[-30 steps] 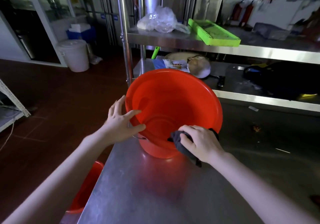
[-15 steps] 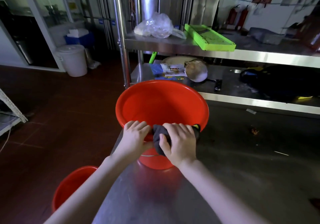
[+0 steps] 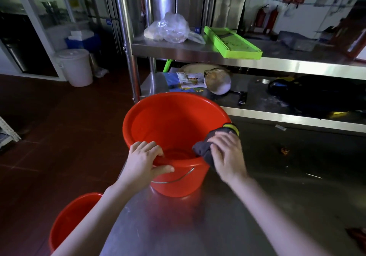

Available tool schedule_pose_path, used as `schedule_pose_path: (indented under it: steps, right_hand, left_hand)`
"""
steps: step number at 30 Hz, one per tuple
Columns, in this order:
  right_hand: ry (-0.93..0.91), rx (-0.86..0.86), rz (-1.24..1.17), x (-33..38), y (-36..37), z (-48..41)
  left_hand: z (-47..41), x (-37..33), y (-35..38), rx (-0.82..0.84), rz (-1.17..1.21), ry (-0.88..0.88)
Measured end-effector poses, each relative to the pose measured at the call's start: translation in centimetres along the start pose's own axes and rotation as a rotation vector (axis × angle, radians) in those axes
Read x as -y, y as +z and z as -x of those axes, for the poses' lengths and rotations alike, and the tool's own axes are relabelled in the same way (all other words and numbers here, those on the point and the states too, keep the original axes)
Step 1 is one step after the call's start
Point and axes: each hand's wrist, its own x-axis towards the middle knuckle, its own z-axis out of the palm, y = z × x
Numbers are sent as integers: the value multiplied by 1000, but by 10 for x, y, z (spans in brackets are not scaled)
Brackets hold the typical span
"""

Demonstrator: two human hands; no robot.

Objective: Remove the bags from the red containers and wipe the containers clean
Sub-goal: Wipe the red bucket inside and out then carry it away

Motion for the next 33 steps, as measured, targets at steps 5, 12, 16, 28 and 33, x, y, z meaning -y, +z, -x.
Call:
schedule_pose_path:
  steps: [5,12,16,28,33]
  right_hand:
    - [19,26,-1,66,35,45]
    - [-70,253,-111,-9,-13,-3]
    - [247,317,-317,-32,-19,-38]
    - [-2,10,97,88,50,35]
    - [-231,149,127,27,19,1]
  left_hand:
    - [-2,-9,-1,91,-100,-46]
    - [-2,45,-48,361,-56,-38]
    - [8,51,-48,345,-17,-14]
    - [23,19,-22,99,66,-108]
    - [19,8,-20,106,134,-182]
